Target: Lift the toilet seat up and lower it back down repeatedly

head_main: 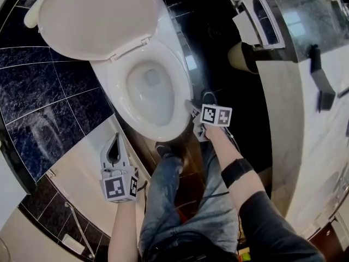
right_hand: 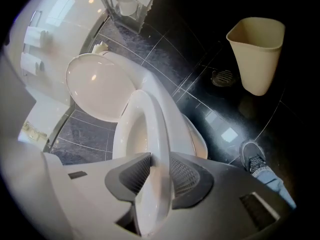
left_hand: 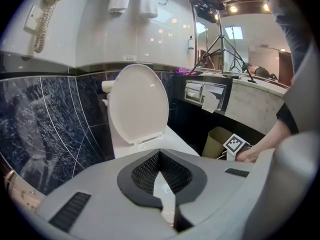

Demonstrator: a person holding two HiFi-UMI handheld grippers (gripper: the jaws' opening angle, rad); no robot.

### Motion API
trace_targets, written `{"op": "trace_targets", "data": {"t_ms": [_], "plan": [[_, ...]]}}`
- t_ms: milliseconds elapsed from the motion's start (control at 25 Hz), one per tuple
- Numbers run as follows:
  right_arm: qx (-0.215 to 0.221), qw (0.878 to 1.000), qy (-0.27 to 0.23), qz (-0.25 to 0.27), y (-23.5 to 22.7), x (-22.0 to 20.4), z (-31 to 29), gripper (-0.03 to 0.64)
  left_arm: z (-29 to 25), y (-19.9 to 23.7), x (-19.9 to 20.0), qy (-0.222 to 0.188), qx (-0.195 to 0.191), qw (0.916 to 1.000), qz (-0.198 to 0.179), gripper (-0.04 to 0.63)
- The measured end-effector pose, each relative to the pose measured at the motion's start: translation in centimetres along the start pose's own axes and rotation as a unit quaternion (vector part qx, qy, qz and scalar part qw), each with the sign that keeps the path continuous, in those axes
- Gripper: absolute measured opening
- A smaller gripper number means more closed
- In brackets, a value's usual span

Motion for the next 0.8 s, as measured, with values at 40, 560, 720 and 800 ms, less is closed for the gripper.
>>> {"op": "trace_targets", "data": {"t_ms": [40,560,720,800], "plan": [[0.001,1.0,-0.002,-0.006,0.0,0.0,0.0,0.13,0.0,-0.1,-0.1,0.002,-0.001,1.0,0.001,0.0],[0.009,1.0,0.004,-0.026,1.8,0.5,1.8,0.123,0.3,-1.7,0.0,0.01,-0.013,0.9998,0.007,0.0],[0.014,0.999,0.01,-0.028,3.7,1.1,3.6,0.119,1.6,-2.0,0.6,0.009,-0.014,0.9998,0.012,0.0],[0.013,0.999,0.019,-0.027,5.0,1.5,4.6,0.119,2.6,-2.2,1.0,0.009,-0.015,0.9997,0.016,0.0]]}}
Point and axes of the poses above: the fingertips, and each gripper's own axes: z backward along the fingers, y to its left, x out of its top, the point moved 4 cm from there along z, backward along the fingers, and after that the axes turned 4 degrees about y, right-handed, at the moved point
